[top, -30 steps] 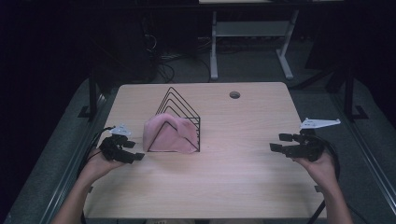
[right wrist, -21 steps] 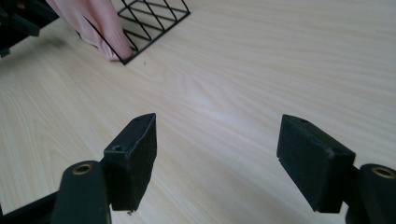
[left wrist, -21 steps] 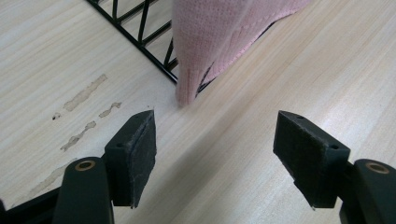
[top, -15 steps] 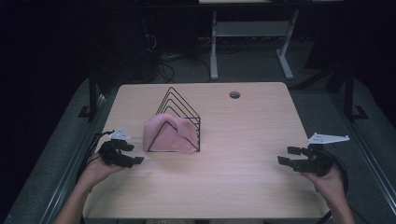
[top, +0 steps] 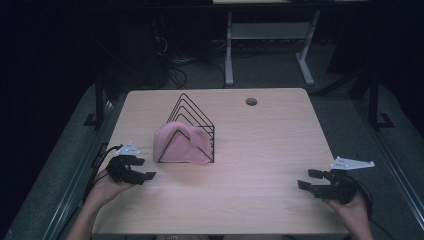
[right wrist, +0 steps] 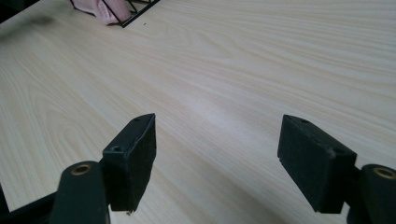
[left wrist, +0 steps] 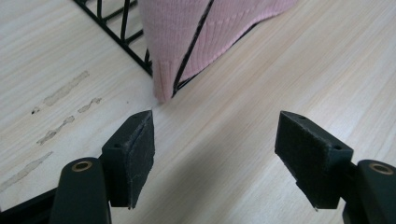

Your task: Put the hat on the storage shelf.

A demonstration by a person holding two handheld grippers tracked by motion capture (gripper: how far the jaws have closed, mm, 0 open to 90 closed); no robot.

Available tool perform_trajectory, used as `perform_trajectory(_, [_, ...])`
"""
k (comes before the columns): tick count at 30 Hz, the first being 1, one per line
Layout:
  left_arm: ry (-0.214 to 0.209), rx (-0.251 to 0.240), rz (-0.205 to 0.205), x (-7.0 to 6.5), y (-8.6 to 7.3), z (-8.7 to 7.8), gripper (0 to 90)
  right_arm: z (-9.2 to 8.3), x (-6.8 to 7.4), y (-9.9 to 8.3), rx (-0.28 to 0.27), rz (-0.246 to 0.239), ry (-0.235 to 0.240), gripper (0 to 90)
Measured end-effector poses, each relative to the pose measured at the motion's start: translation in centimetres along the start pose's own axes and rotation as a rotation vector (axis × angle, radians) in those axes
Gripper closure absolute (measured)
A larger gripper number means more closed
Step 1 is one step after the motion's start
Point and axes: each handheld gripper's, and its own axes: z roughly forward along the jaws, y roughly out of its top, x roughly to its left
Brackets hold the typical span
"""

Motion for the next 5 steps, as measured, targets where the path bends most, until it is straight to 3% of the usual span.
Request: perform_trajectory(5, [0.012, -0.026, -0.011, -0.6, -0.4, 0.2, 28.2, 0.3, 1.5, -0.2, -0.006, -0.043, 0.011, 25.8])
